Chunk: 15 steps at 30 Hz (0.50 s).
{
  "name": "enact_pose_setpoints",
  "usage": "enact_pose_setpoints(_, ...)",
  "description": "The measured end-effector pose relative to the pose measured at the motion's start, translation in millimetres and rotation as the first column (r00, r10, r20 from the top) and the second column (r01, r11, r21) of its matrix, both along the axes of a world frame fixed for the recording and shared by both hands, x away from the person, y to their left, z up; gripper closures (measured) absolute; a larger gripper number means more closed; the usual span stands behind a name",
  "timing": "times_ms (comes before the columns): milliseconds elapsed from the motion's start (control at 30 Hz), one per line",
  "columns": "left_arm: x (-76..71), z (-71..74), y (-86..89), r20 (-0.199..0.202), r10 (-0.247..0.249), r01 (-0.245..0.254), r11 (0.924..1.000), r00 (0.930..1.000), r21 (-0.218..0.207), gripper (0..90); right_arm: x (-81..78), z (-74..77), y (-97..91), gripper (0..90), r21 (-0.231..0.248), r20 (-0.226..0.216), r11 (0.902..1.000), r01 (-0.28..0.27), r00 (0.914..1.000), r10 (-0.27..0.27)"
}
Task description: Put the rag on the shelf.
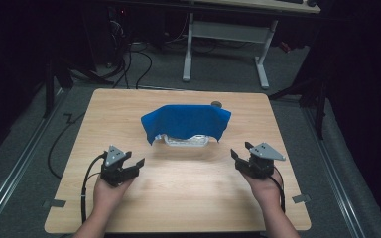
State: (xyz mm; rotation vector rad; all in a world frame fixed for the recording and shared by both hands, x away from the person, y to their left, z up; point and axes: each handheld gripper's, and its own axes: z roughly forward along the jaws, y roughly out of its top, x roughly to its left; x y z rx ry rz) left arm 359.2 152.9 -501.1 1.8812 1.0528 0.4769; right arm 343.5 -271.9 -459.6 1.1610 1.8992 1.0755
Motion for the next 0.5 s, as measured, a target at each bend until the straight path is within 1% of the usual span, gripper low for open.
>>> enact_pose_setpoints(33,-6.4,-2.5,-5.4,-0.011,-0.017,0.017,0.9998,0.9998,-0.009,40.4,-5.7,-2.8,2.6,39.0,0.004,-0.011,1.0,-0.007,0.9999,0.007)
enact_pose_setpoints(100,-20.6,-9.3,-19.8,-0.034,-0.062,0.061,0.9981,0.9975,-0.006,39.1,-16.9,-10.4,8.5,38.7,0.014,-0.017,0.9998,-0.011,0.9998,0.011)
enact_pose_setpoints(133,-29.0,-13.7,-28.3,-0.043,-0.091,0.092,0.9958,0.9949,0.001,38.4,-21.8,-15.4,12.1,38.0,0.012,-0.023,0.9997,-0.021,0.9995,0.022)
enact_pose_setpoints(167,-37.5,-17.8,-37.6,-0.052,-0.128,0.129,0.9915,0.9905,0.021,38.3,-27.2,-21.6,16.4,37.8,0.009,-0.031,0.9995,-0.029,0.9991,0.029)
enact_pose_setpoints(200,-44.6,-20.2,-48.0,-0.074,-0.17,0.175,0.9829,0.9826,0.058,39.0,-33.1,-28.6,20.4,38.2,0.016,-0.042,0.9992,-0.037,0.9984,0.037)
enact_pose_setpoints(233,-51.0,-21.8,-59.0,-0.088,-0.212,0.22,0.9715,0.9732,0.088,38.5,-38.6,-35.9,24.5,38.5,0.035,-0.063,0.998,-0.052,0.9966,0.054)
enact_pose_setpoints(267,-57.1,-22.7,-68.1,-0.089,-0.25,0.26,0.9579,0.964,0.122,37.3,-42.9,-42.2,29.5,38.4,0.028,-0.09,0.9967,-0.076,0.9929,0.078)
enact_pose_setpoints(300,-62.0,-24.0,-75.8,-0.078,-0.278,0.287,0.9465,0.9575,0.149,37.9,-47.0,-47.5,35.3,38.7,-0.004,-0.103,0.9954,-0.096,0.9901,0.095)
enact_pose_setpoints(333,-64.3,-24.9,-80.6,-0.073,-0.296,0.304,0.9382,0.9524,0.165,38.9,-50.7,-51.5,39.8,39.4,-0.026,-0.11,0.9926,-0.118,0.9873,0.115)
enact_pose_setpoints(367,-65.4,-25.6,-87.0,-0.069,-0.319,0.326,0.9257,0.9453,0.192,39.0,-52.5,-53.6,42.7,39.5,-0.024,-0.114,0.9912,-0.13,0.9854,0.127)
enact_pose_setpoints(400,-64.7,-25.5,-89.9,-0.064,-0.325,0.332,0.9216,0.9434,0.202,38.7,-53.4,-55.4,47.4,39.5,-0.022,-0.121,0.989,-0.146,0.9824,0.143)
enact_pose_setpoints(433,-62.6,-25.0,-90.6,-0.061,-0.328,0.334,0.9217,0.9426,0.197,38.7,-53.2,-55.8,50.7,39.5,-0.032,-0.119,0.9868,-0.159,0.9808,0.154)
enact_pose_setpoints(467,-60.1,-24.7,-90.0,-0.066,-0.327,0.334,0.926,0.9427,0.176,38.8,-52.2,-55.6,53.1,39.4,-0.036,-0.116,0.9851,-0.168,0.9797,0.163)
enact_pose_setpoints(500,-58.0,-24.4,-88.7,-0.073,-0.326,0.334,0.9282,0.9425,0.164,38.9,-50.8,-55.7,55.2,39.2,-0.032,-0.115,0.9843,-0.174,0.9789,0.169)
